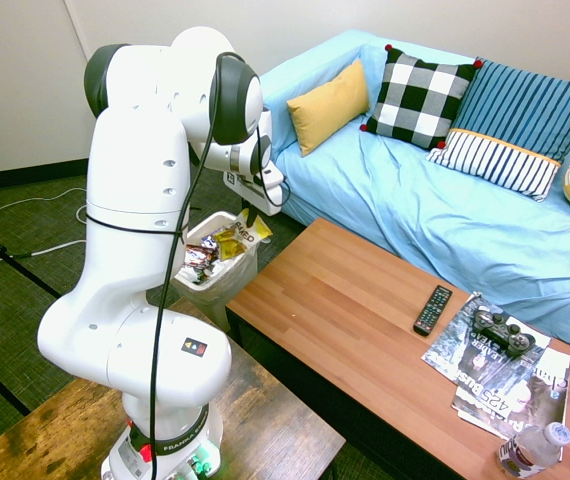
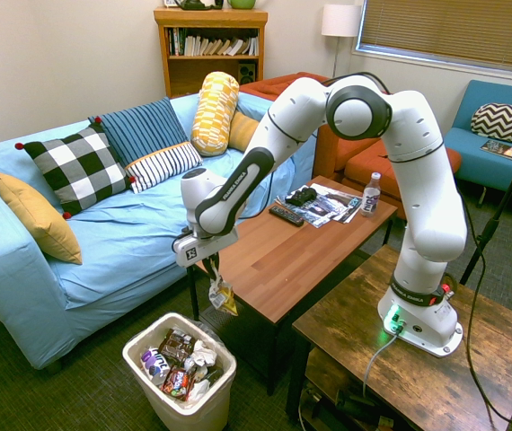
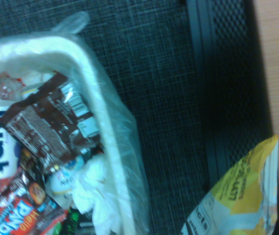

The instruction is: Throw the chip bag in the trash bin

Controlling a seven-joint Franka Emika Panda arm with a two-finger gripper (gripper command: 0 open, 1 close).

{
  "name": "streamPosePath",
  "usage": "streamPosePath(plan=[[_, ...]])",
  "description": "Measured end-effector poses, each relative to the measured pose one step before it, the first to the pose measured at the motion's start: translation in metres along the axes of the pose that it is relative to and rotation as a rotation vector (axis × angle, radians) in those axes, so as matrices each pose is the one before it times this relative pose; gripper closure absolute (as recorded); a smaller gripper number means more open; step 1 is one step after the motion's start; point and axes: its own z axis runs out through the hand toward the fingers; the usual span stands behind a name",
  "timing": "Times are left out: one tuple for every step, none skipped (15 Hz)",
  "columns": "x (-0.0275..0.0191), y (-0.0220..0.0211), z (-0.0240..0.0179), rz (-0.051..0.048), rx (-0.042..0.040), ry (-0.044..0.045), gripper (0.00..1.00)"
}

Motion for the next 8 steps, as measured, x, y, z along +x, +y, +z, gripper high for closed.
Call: streamPosePath(plan=[[-0.01063,-0.01119,-0.00356,-0.01498,0.00383,0.00441,1.0],[-0.01016,-0.01044,-0.00326,-0.01497,0.00503,0.00459,1.0],[-0.00854,-0.00978,-0.00133,-0.01318,0.00808,-0.00049,1.0],[-0.0084,-0.00924,0.00108,-0.01384,0.00885,-0.00362,1.0],[-0.00711,-0.00845,0.00291,-0.0116,0.00632,-0.0025,1.0],[-0.00594,-0.00794,0.00404,-0.01204,0.00459,0.00028,1.0],[-0.0048,-0.00743,0.00343,-0.0124,0.00482,-0.00054,1.0],[-0.00384,-0.00649,0.00183,-0.01203,0.00614,-0.00231,0.0]])
